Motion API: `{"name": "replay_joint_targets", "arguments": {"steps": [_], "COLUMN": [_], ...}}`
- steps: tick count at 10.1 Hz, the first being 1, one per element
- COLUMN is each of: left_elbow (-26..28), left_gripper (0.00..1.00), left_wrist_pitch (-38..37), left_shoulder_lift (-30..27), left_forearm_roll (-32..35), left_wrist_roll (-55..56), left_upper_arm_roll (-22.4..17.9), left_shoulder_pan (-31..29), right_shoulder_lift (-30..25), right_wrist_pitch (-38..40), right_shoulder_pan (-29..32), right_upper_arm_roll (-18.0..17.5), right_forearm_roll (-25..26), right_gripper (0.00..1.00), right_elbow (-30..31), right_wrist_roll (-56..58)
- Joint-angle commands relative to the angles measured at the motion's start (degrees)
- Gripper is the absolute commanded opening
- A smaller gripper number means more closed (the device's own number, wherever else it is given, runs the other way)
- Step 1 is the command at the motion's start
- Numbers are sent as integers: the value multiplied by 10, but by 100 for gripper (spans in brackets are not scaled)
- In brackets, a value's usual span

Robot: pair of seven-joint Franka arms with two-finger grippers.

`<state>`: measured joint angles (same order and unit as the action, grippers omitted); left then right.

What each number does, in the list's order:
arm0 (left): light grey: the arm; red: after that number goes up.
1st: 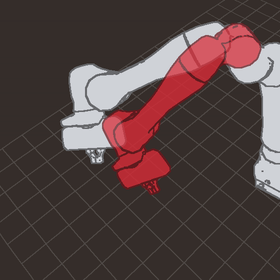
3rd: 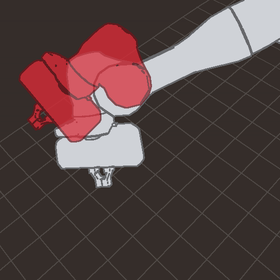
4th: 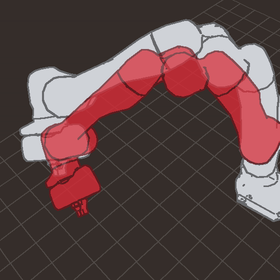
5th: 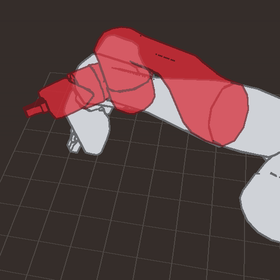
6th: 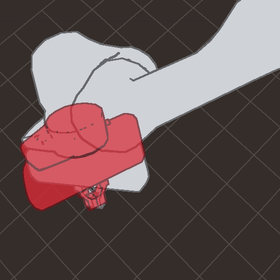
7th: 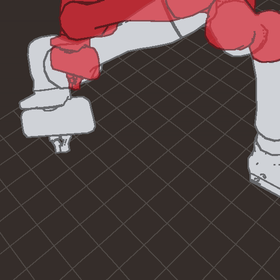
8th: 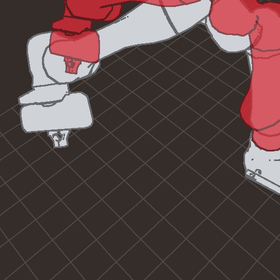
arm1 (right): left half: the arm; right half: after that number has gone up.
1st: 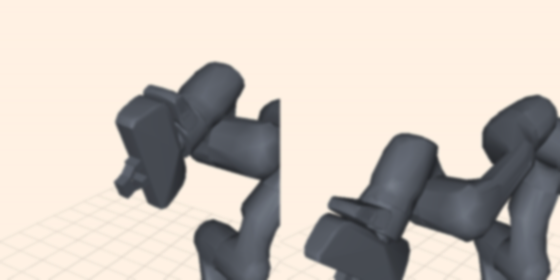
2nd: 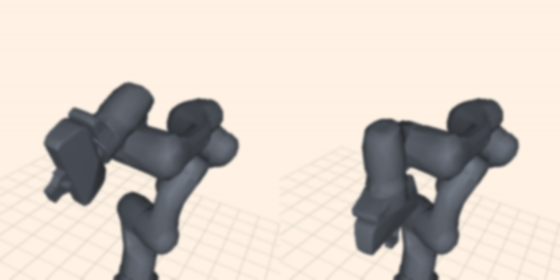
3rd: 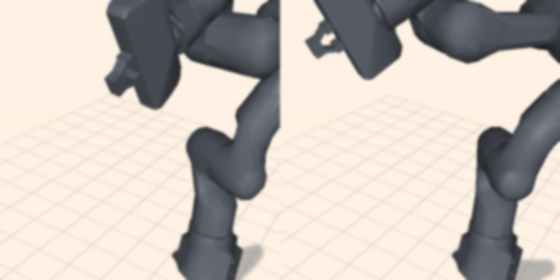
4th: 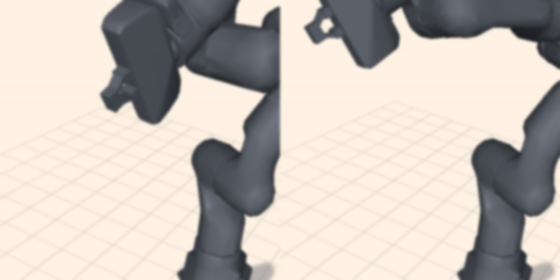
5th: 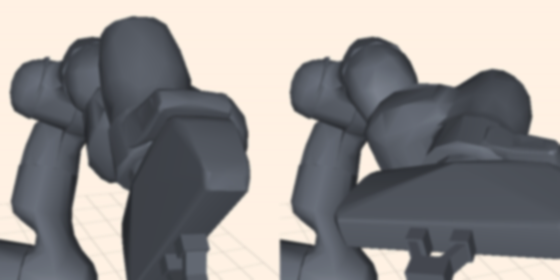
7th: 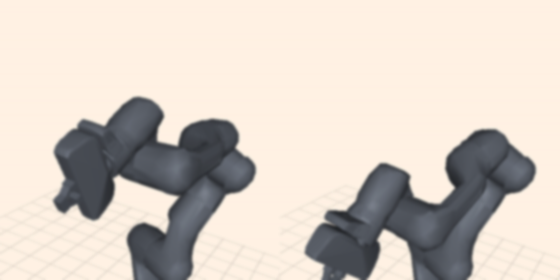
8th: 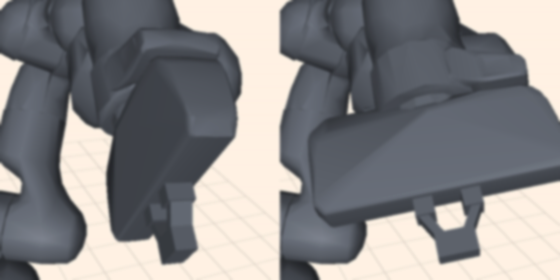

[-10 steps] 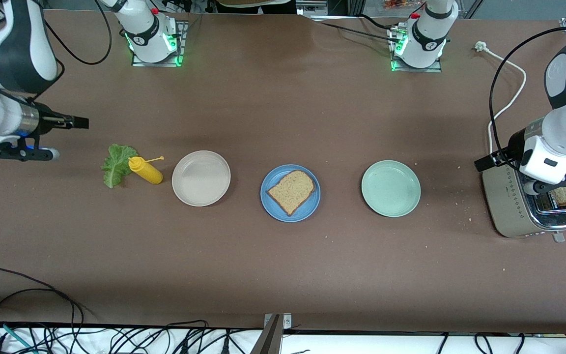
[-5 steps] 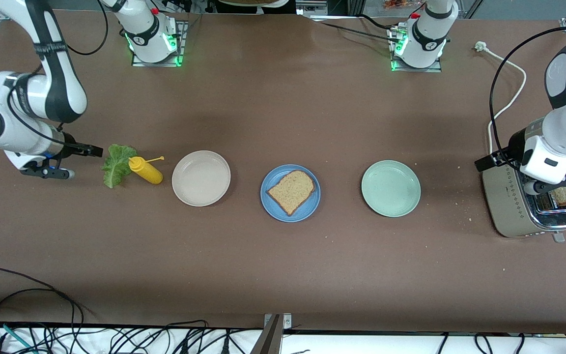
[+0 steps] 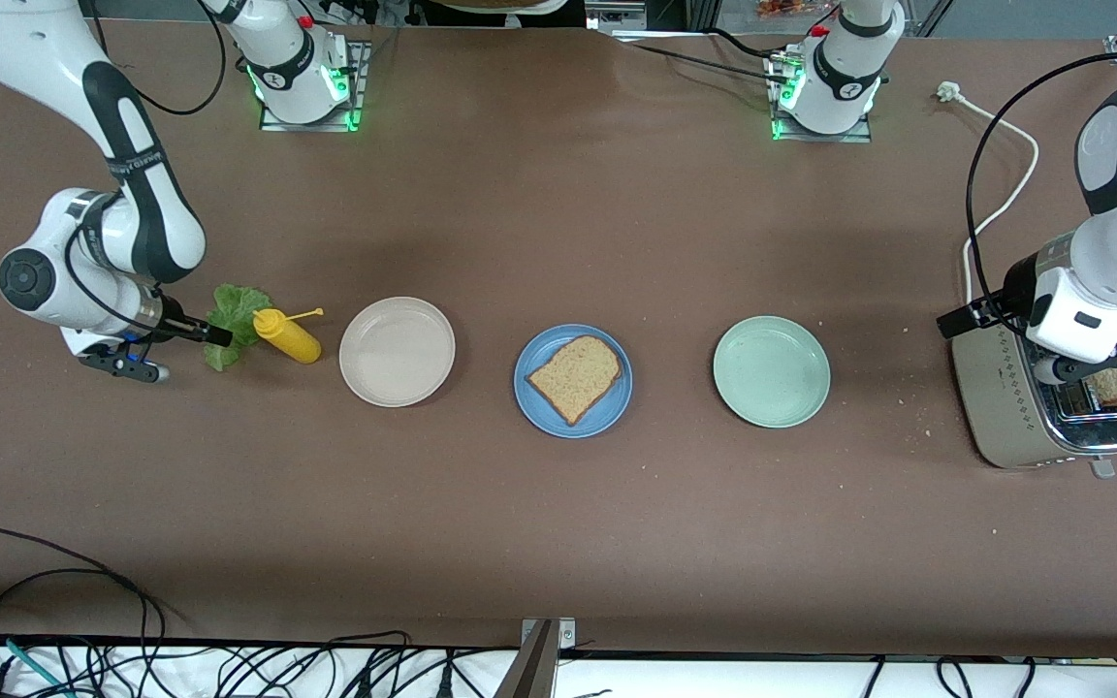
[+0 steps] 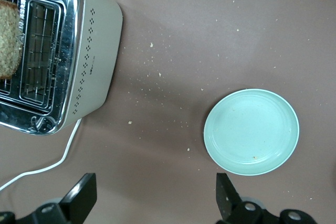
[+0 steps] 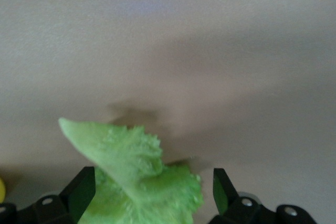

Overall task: Make sandwich in blue plate with both arms
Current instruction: 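Reach the right gripper to the lettuce leaf and grasp it, then carry the lettuce with the right gripper onto the bread slice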

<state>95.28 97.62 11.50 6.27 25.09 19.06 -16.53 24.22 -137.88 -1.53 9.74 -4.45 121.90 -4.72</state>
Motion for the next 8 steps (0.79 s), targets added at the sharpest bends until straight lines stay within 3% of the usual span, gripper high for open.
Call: {"name": "replay_joint_targets", "arguments": {"steps": [1, 2, 3, 5, 8], "left_elbow": [-2, -2, -2, -2, -2], "left_gripper": [100, 100, 100, 100, 100], "left_wrist_pitch": [-12, -12, -12, -12, -13], "left_shoulder_lift": [-8, -9, -9, -8, -8], "left_forearm_roll": [12, 12, 12, 12, 12], "left_wrist_roll": [-14, -14, -14, -14, -14], "left_upper_arm_roll": [5, 5, 5, 5, 6], "left_shoulder_pan": [-5, -5, -5, -5, -5], "right_shoulder_lift": [25, 21, 19, 8, 1], "right_wrist_pitch": [-22, -19, -19, 45, 295], "right_shoulder_pan": [1, 0, 1, 1, 1], "right_upper_arm_roll": [-2, -2, -1, 0, 8], "right_forearm_roll": [-36, -36, -36, -35, -34], "right_gripper": [48, 21, 7, 1, 1], "right_elbow": [-9, -10, -11, -43, -177], "right_wrist_roll": [-7, -6, 1, 13, 13]}}
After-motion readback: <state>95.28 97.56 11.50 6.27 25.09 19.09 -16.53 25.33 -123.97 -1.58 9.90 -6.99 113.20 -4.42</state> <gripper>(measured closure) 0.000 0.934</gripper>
